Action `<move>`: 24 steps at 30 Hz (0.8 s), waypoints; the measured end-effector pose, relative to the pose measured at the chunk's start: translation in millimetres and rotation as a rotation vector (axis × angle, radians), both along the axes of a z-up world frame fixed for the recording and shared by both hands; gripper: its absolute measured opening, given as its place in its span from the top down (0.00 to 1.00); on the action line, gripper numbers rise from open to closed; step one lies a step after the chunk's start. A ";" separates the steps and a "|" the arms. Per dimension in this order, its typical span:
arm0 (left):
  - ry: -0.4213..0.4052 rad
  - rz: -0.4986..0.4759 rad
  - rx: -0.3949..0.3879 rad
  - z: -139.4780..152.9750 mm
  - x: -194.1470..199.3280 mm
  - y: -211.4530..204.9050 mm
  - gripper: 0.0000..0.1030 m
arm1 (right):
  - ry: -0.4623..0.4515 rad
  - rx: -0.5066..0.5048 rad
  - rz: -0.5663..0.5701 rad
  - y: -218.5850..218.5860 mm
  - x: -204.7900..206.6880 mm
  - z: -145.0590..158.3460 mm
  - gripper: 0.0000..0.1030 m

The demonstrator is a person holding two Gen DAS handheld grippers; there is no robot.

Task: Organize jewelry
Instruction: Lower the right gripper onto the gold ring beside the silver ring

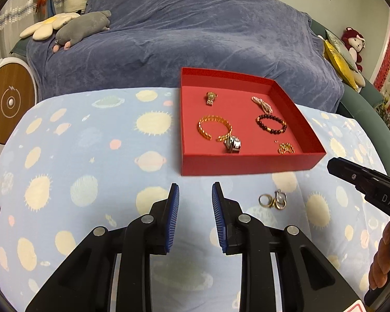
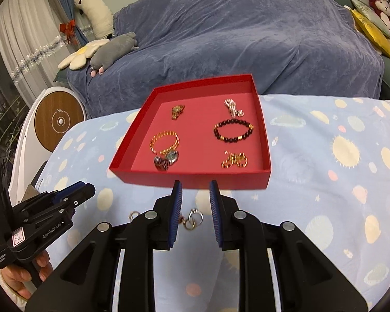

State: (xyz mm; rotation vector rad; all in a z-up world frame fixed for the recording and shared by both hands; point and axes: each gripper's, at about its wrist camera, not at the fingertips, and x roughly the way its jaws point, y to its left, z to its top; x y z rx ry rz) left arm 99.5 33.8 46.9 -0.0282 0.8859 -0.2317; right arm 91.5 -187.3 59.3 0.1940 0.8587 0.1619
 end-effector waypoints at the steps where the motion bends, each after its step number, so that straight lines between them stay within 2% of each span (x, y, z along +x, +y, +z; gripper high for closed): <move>1: 0.006 0.002 0.003 -3.7 -5.9 1.7 0.69 | 0.007 -0.004 -0.002 0.0 -5.0 -3.3 0.79; 2: 0.009 0.004 0.002 -7.1 -11.4 3.5 0.66 | 0.014 -0.008 -0.002 0.0 -9.3 -6.2 0.79; 8: 0.036 -0.016 0.011 -23.1 -19.0 1.2 0.66 | 0.049 -0.045 0.038 10.3 -17.0 -24.0 0.79; 14: 0.046 -0.034 0.022 -31.0 -19.5 -4.0 0.66 | 0.084 -0.049 0.074 25.8 -9.7 -40.6 0.79; 24: 0.070 -0.033 0.003 -35.3 -16.1 2.8 0.66 | 0.087 -0.087 0.134 57.1 9.1 -55.2 0.79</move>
